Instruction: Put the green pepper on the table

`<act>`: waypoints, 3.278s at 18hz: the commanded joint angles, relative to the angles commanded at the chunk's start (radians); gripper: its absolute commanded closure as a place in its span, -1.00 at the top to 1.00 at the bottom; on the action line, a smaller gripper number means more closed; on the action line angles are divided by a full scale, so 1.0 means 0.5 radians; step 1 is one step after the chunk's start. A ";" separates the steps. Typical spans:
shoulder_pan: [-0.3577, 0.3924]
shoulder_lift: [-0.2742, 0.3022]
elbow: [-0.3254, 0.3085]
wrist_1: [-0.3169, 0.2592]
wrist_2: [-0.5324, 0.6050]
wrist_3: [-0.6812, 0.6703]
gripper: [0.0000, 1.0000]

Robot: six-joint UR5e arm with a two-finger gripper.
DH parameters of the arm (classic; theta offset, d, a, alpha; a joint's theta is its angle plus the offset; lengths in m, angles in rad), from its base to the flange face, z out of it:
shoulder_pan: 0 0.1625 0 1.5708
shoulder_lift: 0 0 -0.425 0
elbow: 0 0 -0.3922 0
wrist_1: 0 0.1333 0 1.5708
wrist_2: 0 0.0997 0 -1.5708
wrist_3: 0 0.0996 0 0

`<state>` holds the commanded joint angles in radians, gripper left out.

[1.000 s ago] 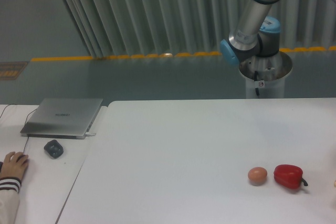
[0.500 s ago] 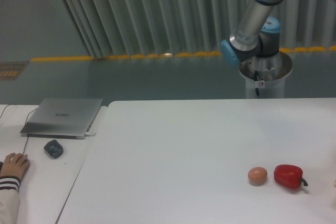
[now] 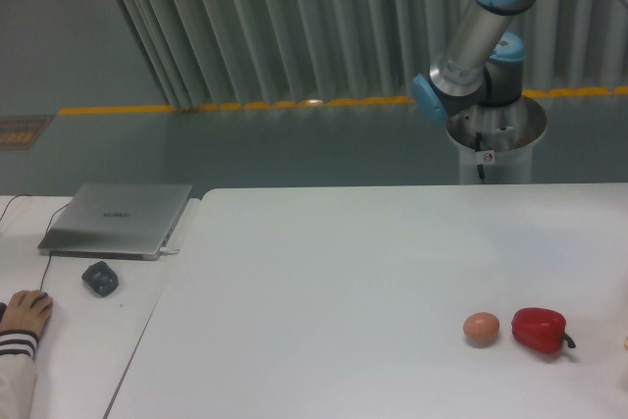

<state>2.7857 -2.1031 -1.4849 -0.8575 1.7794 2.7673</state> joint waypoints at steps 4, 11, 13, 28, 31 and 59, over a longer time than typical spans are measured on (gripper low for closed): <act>0.000 0.000 -0.003 0.000 0.000 -0.021 1.00; 0.009 -0.003 -0.015 0.003 0.000 -0.021 1.00; 0.009 -0.003 -0.015 0.003 0.000 -0.049 1.00; -0.006 -0.009 -0.025 0.006 0.009 -0.199 0.54; -0.006 -0.003 -0.019 -0.003 0.012 -0.203 0.42; -0.058 0.022 0.178 -0.221 0.153 0.236 1.00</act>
<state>2.7566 -2.0923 -1.3959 -0.9681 1.8560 2.8852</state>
